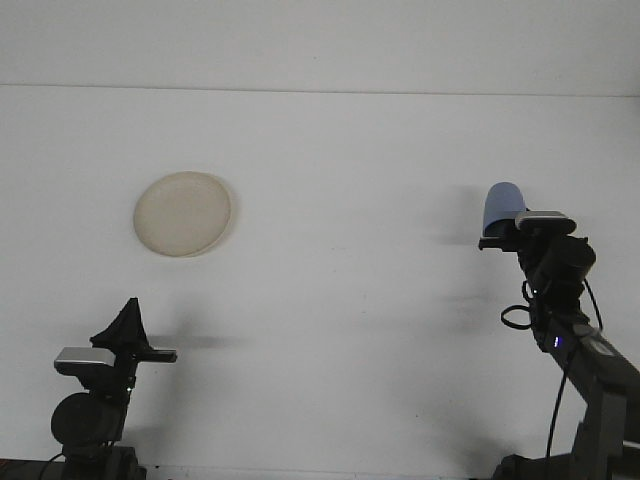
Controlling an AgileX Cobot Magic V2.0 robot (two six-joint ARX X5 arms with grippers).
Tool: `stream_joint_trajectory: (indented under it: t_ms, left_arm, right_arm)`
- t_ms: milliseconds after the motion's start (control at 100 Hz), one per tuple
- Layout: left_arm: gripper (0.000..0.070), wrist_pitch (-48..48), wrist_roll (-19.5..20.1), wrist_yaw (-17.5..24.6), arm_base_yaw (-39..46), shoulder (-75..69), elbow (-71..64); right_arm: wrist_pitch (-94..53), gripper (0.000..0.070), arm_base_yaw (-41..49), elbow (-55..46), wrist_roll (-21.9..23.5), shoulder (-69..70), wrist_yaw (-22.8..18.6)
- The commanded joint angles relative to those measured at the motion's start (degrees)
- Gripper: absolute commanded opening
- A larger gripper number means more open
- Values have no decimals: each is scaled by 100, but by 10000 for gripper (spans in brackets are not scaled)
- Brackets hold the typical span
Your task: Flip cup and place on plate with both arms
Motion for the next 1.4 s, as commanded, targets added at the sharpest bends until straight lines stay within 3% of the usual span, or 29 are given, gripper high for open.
stream_joint_trajectory:
  t_ms: [0, 160, 370, 620, 780, 880, 1160, 1390]
  left_arm:
    - [12, 66, -28, -35, -9, -7, -109]
    - [12, 66, 72, -35, -9, -7, -109]
    - [12, 66, 72, -35, -9, -7, -109]
    - [12, 70, 48, -35, -9, -7, -107]
    - [12, 68, -22, -35, -9, -7, -109]
    - [12, 68, -22, -35, -9, -7, -107]
    - [12, 68, -20, -35, -9, -7, -107]
    - [12, 66, -20, -35, -9, -7, -107]
  right_arm:
    - [-382, 9, 42, 94, 713, -459, -354]
    - [-1552, 6, 293, 116, 1255, -1731, -531]
    - [-3661, 6, 872, 570, 1290, -2900, -531]
    - [-6599, 6, 1891, 1906, 938, -2782, -1023]
    - [-8352, 6, 2894, 2835, 553, -2100, -1043]
    - [-9095, 5, 3582, 3296, 372, -1565, -835]
    - [-10354, 5, 5106, 4452, 76, 157, 433]
    - [-10498, 5, 5707, 5101, -66, 1335, 553]
